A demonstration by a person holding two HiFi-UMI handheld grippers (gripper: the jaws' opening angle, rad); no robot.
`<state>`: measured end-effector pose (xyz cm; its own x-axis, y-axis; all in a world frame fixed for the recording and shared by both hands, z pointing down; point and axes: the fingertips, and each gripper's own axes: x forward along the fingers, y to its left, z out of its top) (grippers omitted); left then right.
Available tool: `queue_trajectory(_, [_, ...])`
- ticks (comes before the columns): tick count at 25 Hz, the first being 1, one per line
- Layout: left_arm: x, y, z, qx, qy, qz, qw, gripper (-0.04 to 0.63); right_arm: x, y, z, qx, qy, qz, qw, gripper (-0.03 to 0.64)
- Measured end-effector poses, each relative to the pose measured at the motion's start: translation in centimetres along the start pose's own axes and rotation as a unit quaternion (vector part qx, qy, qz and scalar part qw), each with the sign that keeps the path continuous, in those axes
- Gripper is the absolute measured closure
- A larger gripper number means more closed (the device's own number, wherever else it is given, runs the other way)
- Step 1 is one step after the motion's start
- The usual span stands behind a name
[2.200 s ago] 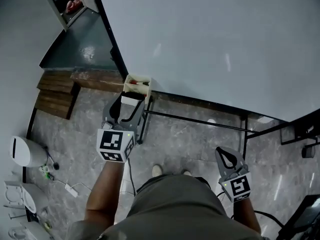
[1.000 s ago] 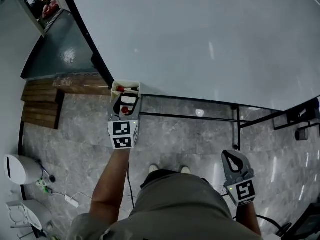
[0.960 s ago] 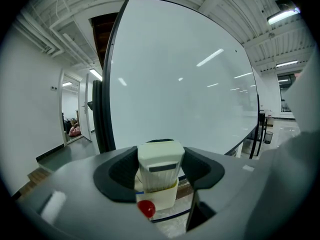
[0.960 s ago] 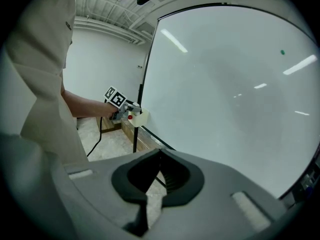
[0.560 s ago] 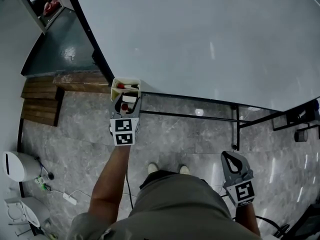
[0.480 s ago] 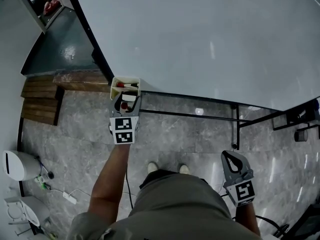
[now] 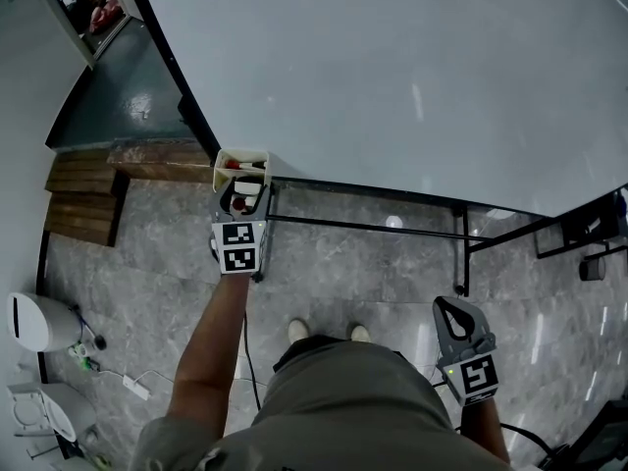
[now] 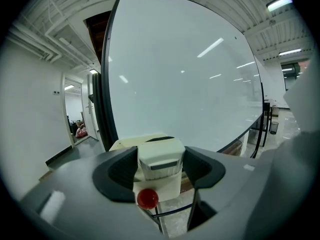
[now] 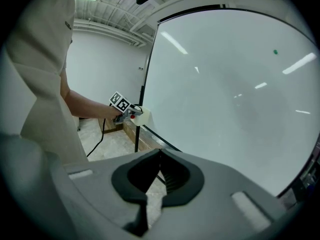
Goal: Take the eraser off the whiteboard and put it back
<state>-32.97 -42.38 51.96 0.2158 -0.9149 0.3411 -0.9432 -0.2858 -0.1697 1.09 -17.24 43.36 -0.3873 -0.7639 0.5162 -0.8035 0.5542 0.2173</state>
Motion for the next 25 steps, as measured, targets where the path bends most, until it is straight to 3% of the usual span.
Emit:
queue_trajectory(11, [-4.8, -0.9, 2.1, 0.015, -0.016, 0.039, 0.999, 0.298, -1.3, -1.3, -0.6, -0.008, -0.03, 0.029, 0.999, 0.614])
queue_trajectory(25, [-20.6, -7.3, 3.9, 0.005, -0.028, 0.089, 0.9957, 0.298, -1.3, -1.4, -1.8, -0.04, -0.09, 0.154, 0.983, 0.614])
